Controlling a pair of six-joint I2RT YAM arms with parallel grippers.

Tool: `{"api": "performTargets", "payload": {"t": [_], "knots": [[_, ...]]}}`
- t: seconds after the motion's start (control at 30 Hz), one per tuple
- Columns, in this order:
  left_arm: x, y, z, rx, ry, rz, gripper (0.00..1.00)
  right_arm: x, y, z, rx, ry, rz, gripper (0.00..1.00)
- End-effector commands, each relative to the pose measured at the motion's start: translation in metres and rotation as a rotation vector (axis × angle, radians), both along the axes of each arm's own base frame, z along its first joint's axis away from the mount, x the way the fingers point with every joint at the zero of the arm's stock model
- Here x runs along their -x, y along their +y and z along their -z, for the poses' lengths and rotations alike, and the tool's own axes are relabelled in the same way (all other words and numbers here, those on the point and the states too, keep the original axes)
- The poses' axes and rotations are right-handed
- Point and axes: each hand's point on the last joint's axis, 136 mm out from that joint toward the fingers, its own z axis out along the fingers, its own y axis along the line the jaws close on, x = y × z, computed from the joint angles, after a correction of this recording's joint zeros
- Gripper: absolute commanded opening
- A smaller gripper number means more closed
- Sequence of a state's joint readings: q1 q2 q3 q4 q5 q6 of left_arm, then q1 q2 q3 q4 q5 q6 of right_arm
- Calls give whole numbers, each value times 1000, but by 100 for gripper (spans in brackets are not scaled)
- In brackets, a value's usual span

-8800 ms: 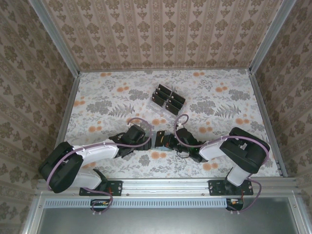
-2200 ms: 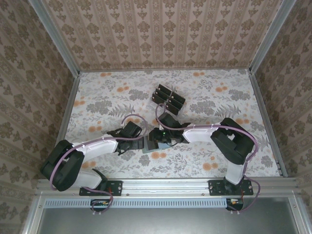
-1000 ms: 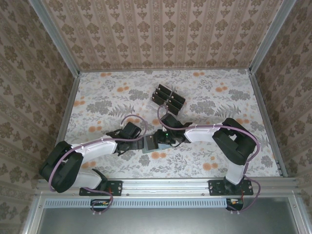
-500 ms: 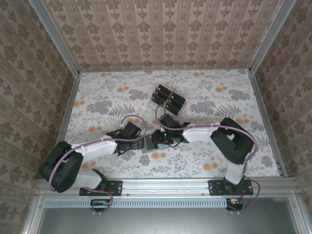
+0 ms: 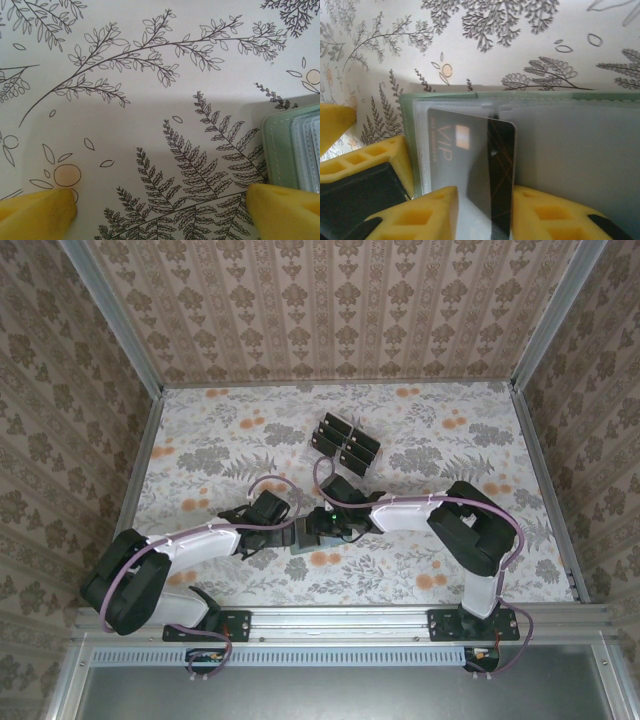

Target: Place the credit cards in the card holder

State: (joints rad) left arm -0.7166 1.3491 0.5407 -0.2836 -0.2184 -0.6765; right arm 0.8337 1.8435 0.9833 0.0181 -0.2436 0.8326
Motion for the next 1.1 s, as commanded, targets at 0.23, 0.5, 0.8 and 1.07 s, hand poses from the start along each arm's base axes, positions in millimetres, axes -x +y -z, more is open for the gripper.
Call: {"api": "performTargets", "payload": {"t": [0.23,0.5,0.8,1.07], "knots": [[4,-3,6,47,16,10,100,-7,-16,-19,56,-56,-11,51],[-2,10,0,40,2,-20,100,-16,-13,-21,35,-59,-8,40],[-6,14,6,36,17,-29,100,-23,-5,-14,35,-51,-7,35],[-7,13,12,37,27,-29,100,-23,-6,-7,49,-36,-7,35]]}}
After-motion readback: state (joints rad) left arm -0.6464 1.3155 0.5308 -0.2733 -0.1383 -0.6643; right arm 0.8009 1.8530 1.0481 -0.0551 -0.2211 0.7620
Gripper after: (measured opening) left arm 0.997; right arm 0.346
